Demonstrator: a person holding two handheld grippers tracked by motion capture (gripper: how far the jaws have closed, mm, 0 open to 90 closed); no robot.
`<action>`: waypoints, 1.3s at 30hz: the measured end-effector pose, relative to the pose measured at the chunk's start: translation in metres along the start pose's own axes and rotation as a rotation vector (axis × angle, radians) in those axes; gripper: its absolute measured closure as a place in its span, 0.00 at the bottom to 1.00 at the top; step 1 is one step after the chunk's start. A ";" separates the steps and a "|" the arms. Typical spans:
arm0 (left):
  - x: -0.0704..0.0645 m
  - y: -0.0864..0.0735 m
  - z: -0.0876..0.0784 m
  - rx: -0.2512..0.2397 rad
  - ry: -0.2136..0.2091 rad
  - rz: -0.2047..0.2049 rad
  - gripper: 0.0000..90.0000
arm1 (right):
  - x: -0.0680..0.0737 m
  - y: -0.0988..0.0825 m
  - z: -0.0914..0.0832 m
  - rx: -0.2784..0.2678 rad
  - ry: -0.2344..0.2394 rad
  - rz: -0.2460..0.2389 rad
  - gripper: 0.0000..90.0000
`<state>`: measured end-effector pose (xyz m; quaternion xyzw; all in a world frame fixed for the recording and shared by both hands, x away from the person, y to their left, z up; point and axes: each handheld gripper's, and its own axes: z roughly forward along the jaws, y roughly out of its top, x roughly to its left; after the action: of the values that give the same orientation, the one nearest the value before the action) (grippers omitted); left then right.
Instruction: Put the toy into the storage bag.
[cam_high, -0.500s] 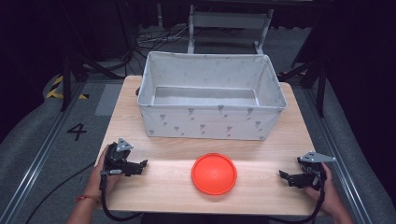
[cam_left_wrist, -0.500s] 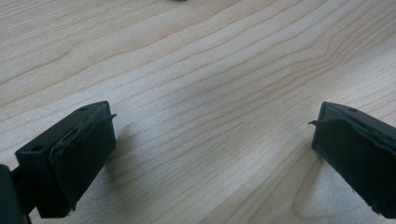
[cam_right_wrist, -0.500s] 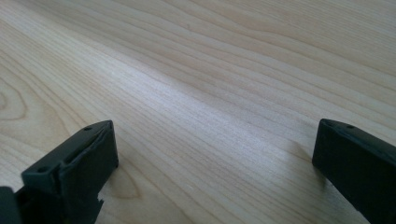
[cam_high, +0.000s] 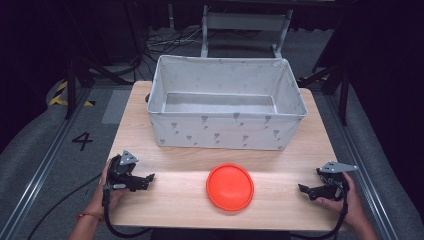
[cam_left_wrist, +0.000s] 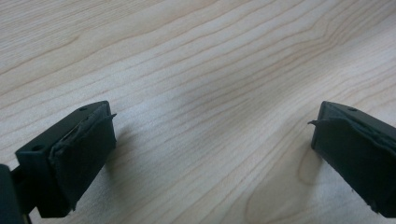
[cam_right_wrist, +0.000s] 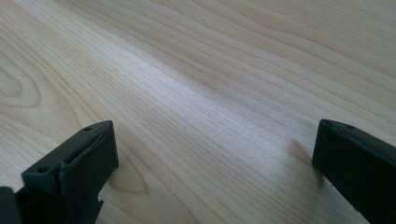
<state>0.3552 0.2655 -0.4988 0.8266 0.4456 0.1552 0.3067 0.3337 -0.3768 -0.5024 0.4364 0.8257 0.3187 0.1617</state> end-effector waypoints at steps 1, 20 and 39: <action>0.000 0.000 0.000 0.000 -0.002 0.000 0.00 | 0.000 0.001 0.000 0.001 -0.007 -0.004 0.01; 0.004 -0.003 -0.003 0.000 -0.031 0.036 0.00 | 0.039 0.057 -0.006 -0.082 0.163 -0.104 0.22; 0.007 -0.003 -0.003 0.003 -0.032 0.037 0.00 | 0.129 0.121 0.067 -0.010 0.382 -0.257 0.25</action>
<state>0.3558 0.2734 -0.4987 0.8375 0.4255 0.1470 0.3098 0.3716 -0.1945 -0.4702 0.2588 0.8886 0.3762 0.0439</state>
